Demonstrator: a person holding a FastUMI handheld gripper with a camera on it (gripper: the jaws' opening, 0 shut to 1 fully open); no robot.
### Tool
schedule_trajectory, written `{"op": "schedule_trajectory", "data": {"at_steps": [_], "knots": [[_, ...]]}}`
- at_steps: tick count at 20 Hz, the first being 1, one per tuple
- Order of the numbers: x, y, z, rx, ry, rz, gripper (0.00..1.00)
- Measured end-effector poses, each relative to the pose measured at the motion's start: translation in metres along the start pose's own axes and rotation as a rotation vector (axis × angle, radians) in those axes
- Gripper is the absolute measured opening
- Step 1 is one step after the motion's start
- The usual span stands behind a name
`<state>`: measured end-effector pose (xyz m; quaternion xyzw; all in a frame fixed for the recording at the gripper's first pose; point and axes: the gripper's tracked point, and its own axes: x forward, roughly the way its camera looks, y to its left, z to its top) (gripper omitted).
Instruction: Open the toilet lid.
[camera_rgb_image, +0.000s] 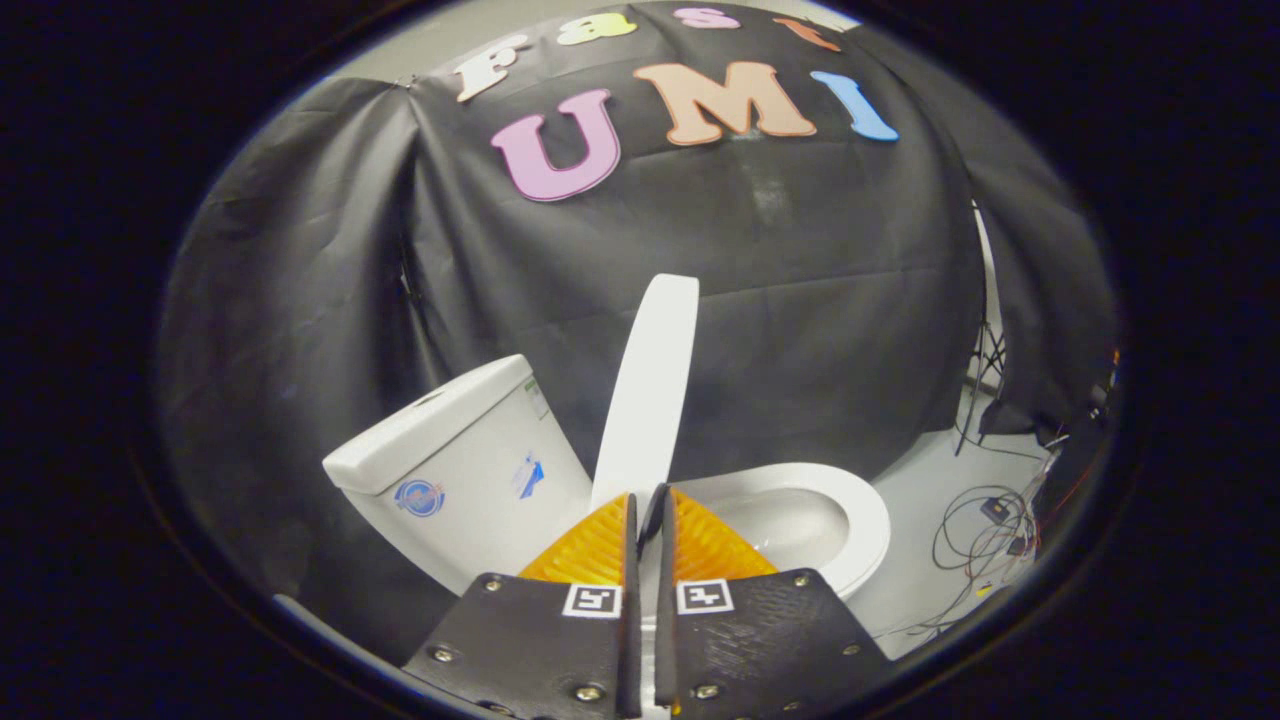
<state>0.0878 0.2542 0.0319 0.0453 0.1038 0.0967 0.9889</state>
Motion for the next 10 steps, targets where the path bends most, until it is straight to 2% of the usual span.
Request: {"op": "schedule_trajectory", "data": {"at_steps": [10], "knots": [[0.002, 0.046, 0.010, -0.051, -0.048, 0.040, 0.06]]}}
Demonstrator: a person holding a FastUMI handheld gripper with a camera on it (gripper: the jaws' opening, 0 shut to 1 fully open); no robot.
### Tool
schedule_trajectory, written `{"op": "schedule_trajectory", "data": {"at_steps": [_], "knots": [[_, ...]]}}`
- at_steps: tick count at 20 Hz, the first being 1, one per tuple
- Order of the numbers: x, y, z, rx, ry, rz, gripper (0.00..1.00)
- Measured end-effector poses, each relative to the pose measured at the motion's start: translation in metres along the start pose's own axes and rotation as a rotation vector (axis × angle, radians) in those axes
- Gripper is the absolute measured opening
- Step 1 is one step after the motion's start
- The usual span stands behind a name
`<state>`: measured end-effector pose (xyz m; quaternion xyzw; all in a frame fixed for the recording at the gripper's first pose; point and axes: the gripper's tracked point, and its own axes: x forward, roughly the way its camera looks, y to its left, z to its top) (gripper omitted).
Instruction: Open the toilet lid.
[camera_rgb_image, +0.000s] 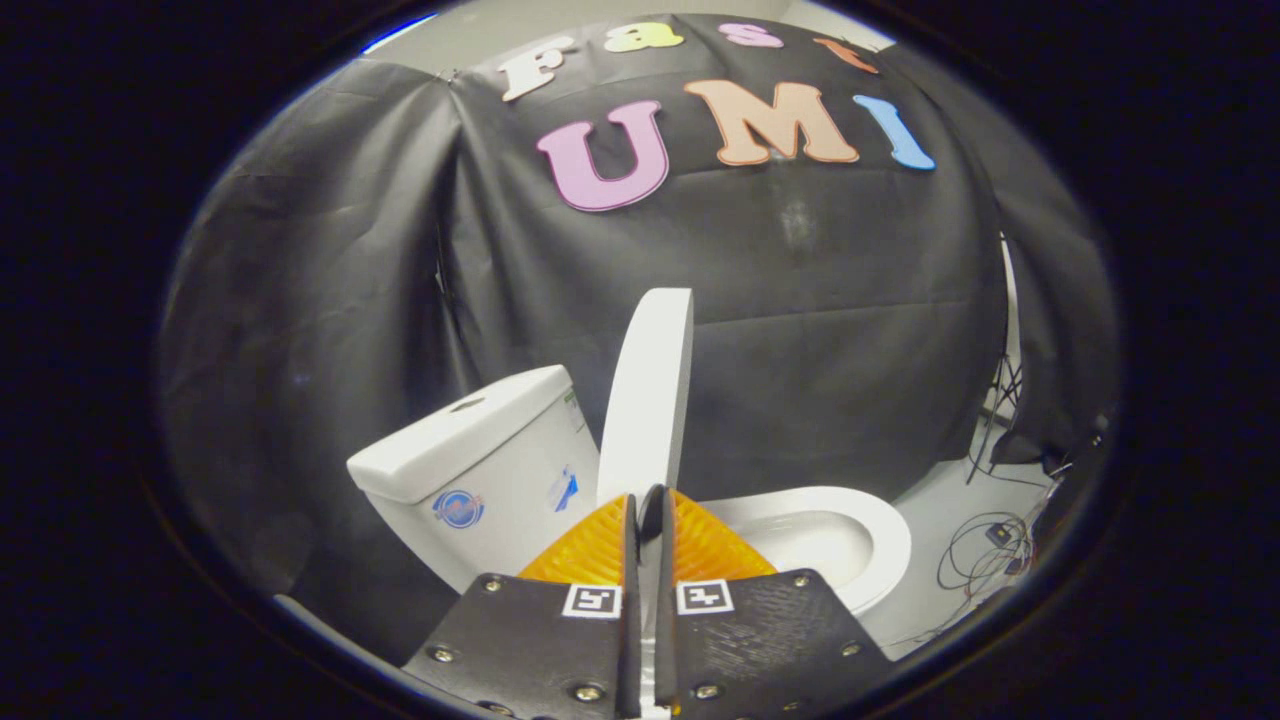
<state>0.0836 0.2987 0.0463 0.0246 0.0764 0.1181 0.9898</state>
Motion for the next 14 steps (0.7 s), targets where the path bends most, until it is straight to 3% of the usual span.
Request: {"op": "schedule_trajectory", "data": {"at_steps": [14], "knots": [[0.004, 0.061, -0.002, -0.028, -0.024, 0.070, 0.06]]}}
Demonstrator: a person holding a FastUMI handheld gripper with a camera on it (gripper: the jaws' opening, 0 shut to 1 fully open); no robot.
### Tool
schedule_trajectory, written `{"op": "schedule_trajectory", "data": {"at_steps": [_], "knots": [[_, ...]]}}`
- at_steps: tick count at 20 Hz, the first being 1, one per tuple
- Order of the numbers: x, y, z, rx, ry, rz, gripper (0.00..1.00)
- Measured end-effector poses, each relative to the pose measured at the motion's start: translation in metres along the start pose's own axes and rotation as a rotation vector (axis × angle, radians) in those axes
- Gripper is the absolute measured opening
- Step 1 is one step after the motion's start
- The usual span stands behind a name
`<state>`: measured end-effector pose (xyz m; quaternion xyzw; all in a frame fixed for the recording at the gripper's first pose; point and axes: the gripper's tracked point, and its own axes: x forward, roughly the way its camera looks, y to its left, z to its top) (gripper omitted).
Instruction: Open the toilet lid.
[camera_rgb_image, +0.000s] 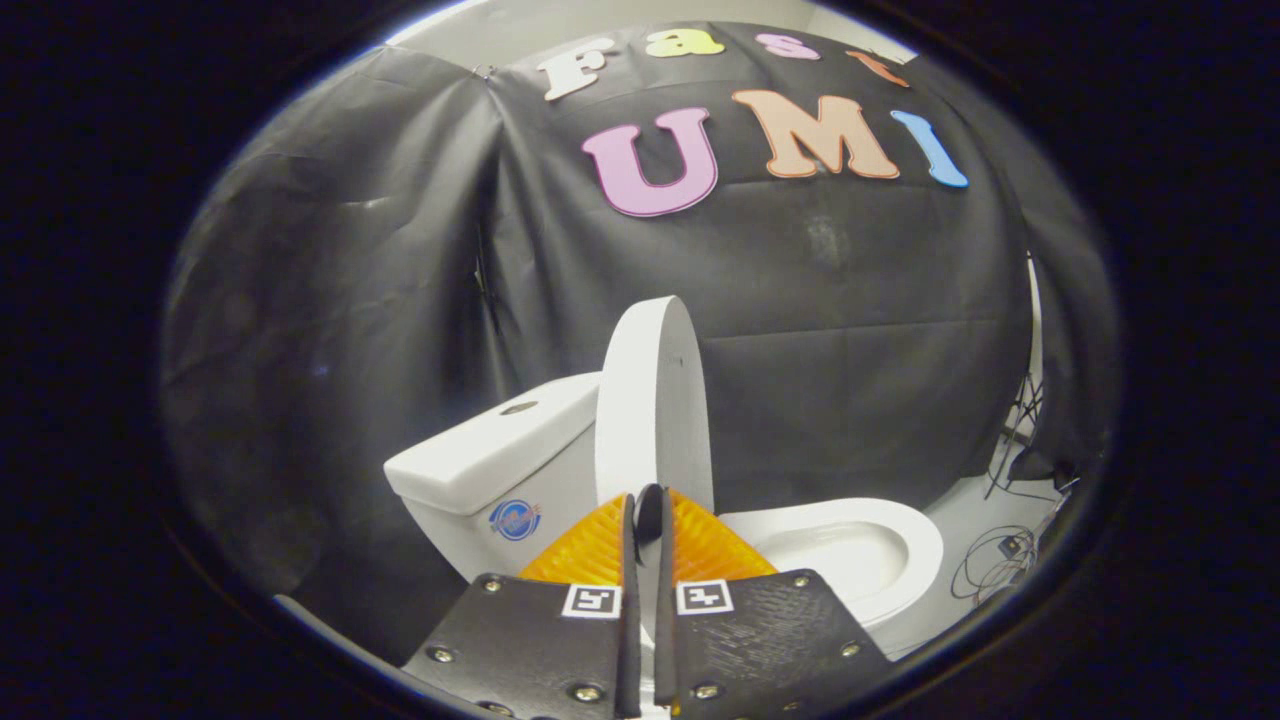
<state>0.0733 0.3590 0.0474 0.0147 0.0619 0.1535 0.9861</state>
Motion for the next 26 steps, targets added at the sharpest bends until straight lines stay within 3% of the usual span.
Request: {"op": "schedule_trajectory", "data": {"at_steps": [9, 26], "knots": [[0.005, 0.028, -0.002, 0.045, -0.006, 0.050, 0.06], [0.006, 0.054, -0.008, -0.021, -0.052, 0.059, 0.06]]}}
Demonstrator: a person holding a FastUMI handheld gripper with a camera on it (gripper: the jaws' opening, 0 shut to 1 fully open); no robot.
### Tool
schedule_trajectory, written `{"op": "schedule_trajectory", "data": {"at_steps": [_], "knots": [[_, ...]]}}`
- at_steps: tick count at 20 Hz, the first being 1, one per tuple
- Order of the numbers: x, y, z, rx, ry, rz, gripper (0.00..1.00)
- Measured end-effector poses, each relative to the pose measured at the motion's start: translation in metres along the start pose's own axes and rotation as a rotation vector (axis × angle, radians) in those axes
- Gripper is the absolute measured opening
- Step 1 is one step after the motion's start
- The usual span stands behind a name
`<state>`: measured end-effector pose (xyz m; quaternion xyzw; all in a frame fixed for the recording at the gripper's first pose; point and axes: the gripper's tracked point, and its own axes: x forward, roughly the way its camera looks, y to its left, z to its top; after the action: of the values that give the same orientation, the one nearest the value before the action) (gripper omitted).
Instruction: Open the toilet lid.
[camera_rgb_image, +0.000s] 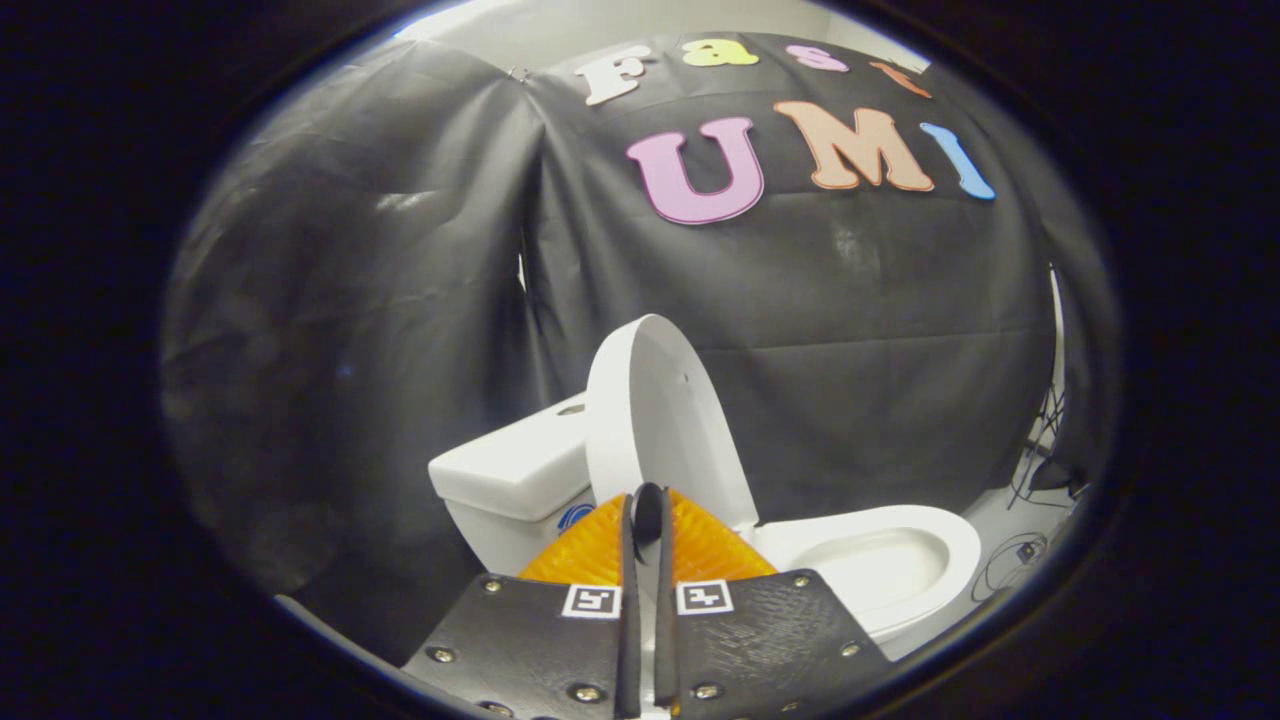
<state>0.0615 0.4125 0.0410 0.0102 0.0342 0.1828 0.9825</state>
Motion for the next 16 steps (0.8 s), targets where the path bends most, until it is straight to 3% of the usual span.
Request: {"op": "schedule_trajectory", "data": {"at_steps": [7, 10, 16], "knots": [[-0.003, 0.004, 0.002, -0.056, -0.005, 0.005, 0.06], [-0.008, 0.006, 0.001, -0.083, 0.004, 0.027, 0.13], [-0.022, 0.002, 0.009, -0.080, 0.003, 0.042, 0.13]]}}
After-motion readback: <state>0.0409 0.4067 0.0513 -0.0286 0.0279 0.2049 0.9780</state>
